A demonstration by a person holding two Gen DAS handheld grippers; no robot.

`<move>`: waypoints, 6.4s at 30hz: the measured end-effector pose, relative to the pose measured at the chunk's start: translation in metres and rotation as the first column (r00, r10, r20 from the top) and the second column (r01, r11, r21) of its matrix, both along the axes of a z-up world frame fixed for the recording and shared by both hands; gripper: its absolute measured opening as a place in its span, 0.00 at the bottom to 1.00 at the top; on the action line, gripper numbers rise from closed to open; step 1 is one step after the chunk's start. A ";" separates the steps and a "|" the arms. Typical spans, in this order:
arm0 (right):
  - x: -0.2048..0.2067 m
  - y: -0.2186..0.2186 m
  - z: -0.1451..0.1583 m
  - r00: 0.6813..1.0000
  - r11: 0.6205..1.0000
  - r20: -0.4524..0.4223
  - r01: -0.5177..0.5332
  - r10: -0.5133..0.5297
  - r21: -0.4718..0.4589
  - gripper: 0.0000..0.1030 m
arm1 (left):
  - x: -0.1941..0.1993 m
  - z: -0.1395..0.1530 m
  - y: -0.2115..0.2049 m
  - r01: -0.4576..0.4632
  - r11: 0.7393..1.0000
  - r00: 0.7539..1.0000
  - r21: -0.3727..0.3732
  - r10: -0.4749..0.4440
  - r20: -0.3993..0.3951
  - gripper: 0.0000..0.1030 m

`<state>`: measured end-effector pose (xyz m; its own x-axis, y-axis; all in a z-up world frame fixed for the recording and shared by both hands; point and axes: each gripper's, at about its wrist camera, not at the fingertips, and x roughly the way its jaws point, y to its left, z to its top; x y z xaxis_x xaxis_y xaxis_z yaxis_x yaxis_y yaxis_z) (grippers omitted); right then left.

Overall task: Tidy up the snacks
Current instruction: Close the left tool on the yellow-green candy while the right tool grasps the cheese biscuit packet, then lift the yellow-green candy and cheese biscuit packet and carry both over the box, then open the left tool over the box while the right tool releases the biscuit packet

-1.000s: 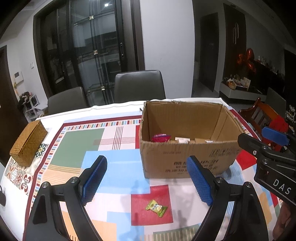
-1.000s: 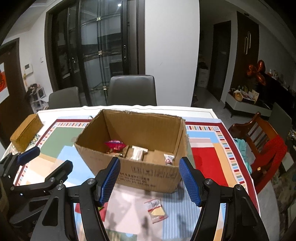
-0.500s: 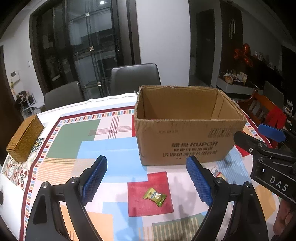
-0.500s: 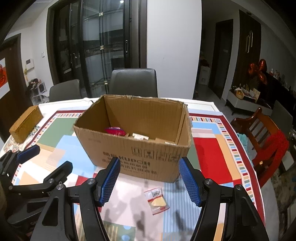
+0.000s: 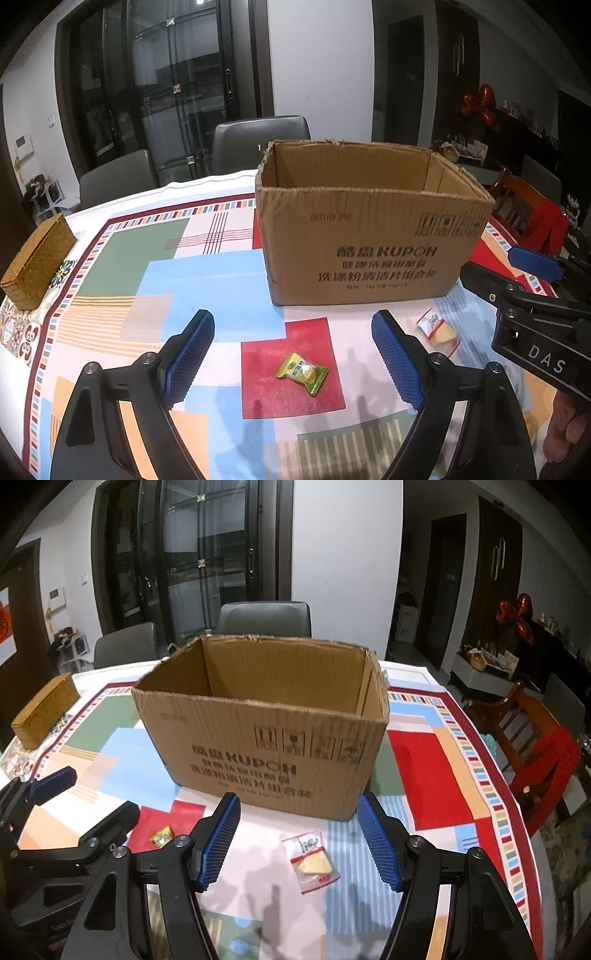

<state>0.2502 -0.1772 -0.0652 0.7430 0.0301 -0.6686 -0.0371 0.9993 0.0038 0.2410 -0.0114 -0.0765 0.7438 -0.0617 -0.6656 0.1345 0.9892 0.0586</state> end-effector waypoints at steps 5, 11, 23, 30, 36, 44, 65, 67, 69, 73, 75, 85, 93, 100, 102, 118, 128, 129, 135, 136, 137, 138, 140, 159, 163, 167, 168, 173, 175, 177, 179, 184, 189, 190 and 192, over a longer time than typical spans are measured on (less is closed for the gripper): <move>-0.001 0.001 -0.013 1.000 1.000 -0.006 0.005 -0.005 -0.007 0.65 | 0.000 -0.016 0.003 -0.002 1.000 1.000 -0.010 0.002 -0.021 0.85; -0.001 0.001 -0.029 1.000 1.000 -0.022 0.010 -0.010 -0.016 0.65 | 0.001 -0.034 0.004 -0.003 1.000 0.999 -0.020 0.002 -0.046 0.84; 0.000 -0.001 -0.059 0.999 0.999 -0.039 0.024 -0.025 -0.041 0.65 | 0.006 -0.068 0.011 -0.025 0.998 0.997 -0.051 0.021 -0.080 0.82; 0.007 -0.001 -0.076 0.997 0.999 -0.071 0.027 -0.029 -0.033 0.65 | 0.015 -0.080 0.011 -0.025 0.999 0.995 -0.042 0.021 -0.099 0.80; 0.012 -0.003 -0.084 0.996 0.999 -0.088 0.029 -0.032 -0.038 0.65 | 0.018 -0.088 0.010 -0.021 0.999 0.993 -0.036 0.017 -0.118 0.77; 0.021 -0.006 -0.099 0.990 0.999 -0.136 0.025 -0.030 -0.036 0.65 | 0.025 -0.097 0.007 -0.010 1.000 0.990 -0.017 0.008 -0.141 0.70; 0.029 -0.013 -0.106 0.985 0.999 -0.171 0.037 -0.033 0.022 0.41 | 0.021 -0.100 -0.003 0.045 0.999 0.986 -0.026 -0.048 -0.161 0.37; 0.029 -0.011 -0.105 0.985 0.999 -0.171 0.038 -0.034 0.024 0.36 | 0.021 -0.100 -0.004 0.047 0.999 0.986 -0.021 -0.050 -0.159 0.35; 0.028 -0.012 -0.105 0.985 0.999 -0.169 0.040 -0.035 0.026 0.34 | 0.020 -0.099 -0.005 0.053 0.998 0.986 -0.027 -0.057 -0.159 0.28; 0.027 -0.011 -0.105 0.985 0.999 -0.167 0.044 -0.039 0.029 0.33 | 0.019 -0.099 -0.005 0.053 0.998 0.986 -0.029 -0.057 -0.158 0.27; 0.026 -0.012 -0.105 0.986 0.998 -0.164 0.047 -0.041 0.030 0.33 | 0.019 -0.099 -0.005 0.052 0.998 0.986 -0.030 -0.056 -0.158 0.26; 0.021 -0.009 -0.091 0.990 0.998 -0.136 0.046 -0.041 0.032 0.33 | 0.018 -0.090 0.000 0.044 0.998 0.988 -0.037 -0.049 -0.144 0.26; 0.015 -0.006 -0.072 0.994 0.999 -0.102 0.044 -0.041 0.031 0.33 | 0.011 -0.071 0.003 0.040 0.998 0.993 -0.042 -0.044 -0.113 0.26; 0.004 -0.004 -0.049 0.997 0.999 -0.061 0.040 -0.038 0.031 0.33 | 0.004 -0.049 0.007 0.038 0.998 0.997 -0.045 -0.041 -0.072 0.26; 0.002 -0.003 -0.044 0.998 0.999 -0.051 0.040 -0.038 0.032 0.33 | 0.002 -0.043 0.008 0.038 0.998 0.997 -0.047 -0.041 -0.059 0.26; -0.014 -0.007 0.002 0.998 0.998 0.039 0.043 -0.044 0.042 0.33 | -0.010 0.009 0.009 0.033 0.998 0.999 -0.056 -0.030 0.042 0.26; -0.009 -0.010 0.029 0.995 0.998 0.089 0.044 -0.047 0.042 0.33 | -0.002 0.036 0.004 0.045 0.997 0.995 -0.056 -0.040 0.095 0.26; -0.008 -0.011 0.031 0.994 0.998 0.094 0.043 -0.047 0.041 0.33 | -0.001 0.038 0.003 0.048 0.997 0.994 -0.056 -0.042 0.099 0.26; -0.001 -0.013 0.044 0.992 0.998 0.121 0.044 -0.048 0.036 0.33 | 0.011 0.051 0.000 0.058 0.997 0.991 -0.055 -0.051 0.125 0.26; 0.002 -0.014 0.046 0.991 0.998 0.125 0.046 -0.050 0.037 0.33 | 0.013 0.054 0.000 0.059 0.997 0.990 -0.055 -0.052 0.130 0.26; 0.003 -0.014 0.047 0.991 0.998 0.128 0.046 -0.051 0.037 0.33 | 0.016 0.056 0.000 0.060 0.997 0.990 -0.056 -0.052 0.134 0.26; 0.005 -0.014 0.049 0.990 0.998 0.130 0.047 -0.051 0.038 0.33 | 0.018 0.057 -0.001 0.062 0.996 0.989 -0.057 -0.054 0.137 0.26; 0.009 -0.015 0.052 0.989 0.998 0.135 0.047 -0.052 0.040 0.33 | 0.022 0.060 -0.002 0.064 0.996 0.988 -0.056 -0.056 0.142 0.26; 0.044 -0.013 0.069 0.985 0.998 0.170 0.034 -0.041 0.046 0.33 | 0.065 0.078 -0.013 0.083 0.995 0.982 -0.055 -0.073 0.174 0.26; 0.053 -0.013 0.069 0.985 0.998 0.167 0.028 -0.036 0.050 0.33 | 0.076 0.078 -0.015 0.086 0.995 0.981 -0.053 -0.075 0.176 0.26; 0.062 -0.014 0.067 0.986 0.998 0.163 0.026 -0.034 0.052 0.33 | 0.085 0.076 -0.017 0.087 0.995 0.982 -0.052 -0.077 0.172 0.26; 0.064 -0.014 0.067 0.986 0.998 0.161 0.026 -0.035 0.053 0.33 | 0.088 0.076 -0.017 0.088 0.995 0.982 -0.051 -0.078 0.171 0.26; 0.072 -0.015 0.062 0.988 0.998 0.151 0.030 -0.038 0.058 0.33 | 0.099 0.071 -0.019 0.090 0.995 0.984 -0.048 -0.081 0.161 0.26; 0.077 -0.015 0.059 0.989 0.998 0.143 0.031 -0.039 0.062 0.33 | 0.103 0.070 -0.019 0.091 0.995 0.984 -0.049 -0.082 0.157 0.26; 0.080 -0.015 0.058 0.990 0.997 0.137 0.031 -0.040 0.064 0.33 | 0.107 0.067 -0.019 0.091 0.995 0.985 -0.048 -0.082 0.152 0.26; 0.083 -0.015 0.056 0.991 0.997 0.131 0.031 -0.039 0.064 0.33 | 0.108 0.065 -0.020 0.091 0.995 0.986 -0.049 -0.082 0.148 0.26; 0.091 -0.013 0.053 0.992 0.998 0.119 0.026 -0.033 0.064 0.33 | 0.116 0.060 -0.021 0.094 0.994 0.988 -0.050 -0.087 0.131 0.26; 0.096 -0.010 0.050 0.993 0.998 0.111 0.018 -0.024 0.058 0.33 | 0.121 0.057 -0.023 0.100 0.994 0.988 -0.047 -0.093 0.120 0.26; 0.097 -0.009 0.049 0.994 0.998 0.107 0.015 -0.021 0.056 0.33 | 0.122 0.056 -0.023 0.100 0.994 0.989 -0.048 -0.094 0.117 0.27; 0.098 -0.008 0.048 0.995 0.998 0.103 0.010 -0.015 0.054 0.33 | 0.123 0.055 -0.022 0.104 0.993 0.989 -0.048 -0.098 0.112 0.27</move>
<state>0.3485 -0.1853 -0.0175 0.8083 0.0543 -0.5863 -0.0276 0.9981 0.0543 0.3644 -0.0330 -0.0217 0.8002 -0.1735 -0.5740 0.2294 0.9730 0.0257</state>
